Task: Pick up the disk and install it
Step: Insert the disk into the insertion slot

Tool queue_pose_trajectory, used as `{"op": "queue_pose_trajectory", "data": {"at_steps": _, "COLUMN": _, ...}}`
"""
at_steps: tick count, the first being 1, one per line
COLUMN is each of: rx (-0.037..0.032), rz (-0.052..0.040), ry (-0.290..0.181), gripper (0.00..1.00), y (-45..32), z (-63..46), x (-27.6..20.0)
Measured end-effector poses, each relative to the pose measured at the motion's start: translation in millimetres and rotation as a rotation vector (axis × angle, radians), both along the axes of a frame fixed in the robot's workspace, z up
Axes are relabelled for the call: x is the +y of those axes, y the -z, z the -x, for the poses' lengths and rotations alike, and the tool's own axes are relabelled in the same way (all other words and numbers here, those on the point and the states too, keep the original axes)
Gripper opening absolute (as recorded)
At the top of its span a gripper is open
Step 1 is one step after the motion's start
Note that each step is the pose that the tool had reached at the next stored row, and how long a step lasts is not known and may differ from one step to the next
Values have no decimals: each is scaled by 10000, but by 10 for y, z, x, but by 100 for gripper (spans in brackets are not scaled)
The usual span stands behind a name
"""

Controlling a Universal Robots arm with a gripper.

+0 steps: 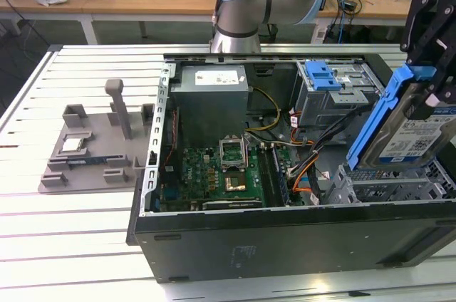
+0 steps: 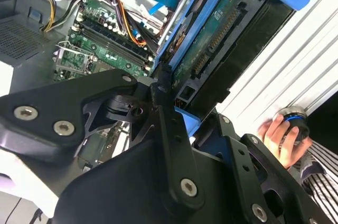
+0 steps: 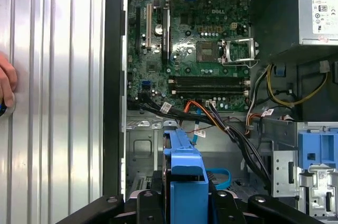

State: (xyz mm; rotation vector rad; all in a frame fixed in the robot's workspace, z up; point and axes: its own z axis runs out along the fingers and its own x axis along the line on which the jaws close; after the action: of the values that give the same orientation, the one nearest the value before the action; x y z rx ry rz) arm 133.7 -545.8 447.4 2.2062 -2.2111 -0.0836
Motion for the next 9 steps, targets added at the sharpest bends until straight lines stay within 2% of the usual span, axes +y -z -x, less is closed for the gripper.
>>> {"op": "queue_pose_trajectory", "data": {"at_steps": 2, "rx": 11, "rz": 32, "ry": -1, "gripper": 37, "y": 57, "z": -2, "x": -23}}
{"op": "queue_pose_trajectory", "data": {"at_steps": 7, "rx": 29, "rz": 35, "ry": -2, "gripper": 37, "y": 146, "z": -9, "x": -24}}
{"op": "queue_pose_trajectory", "data": {"at_steps": 9, "rx": 44, "rz": 33, "ry": -2, "gripper": 37, "y": 214, "z": -13, "x": -24}}
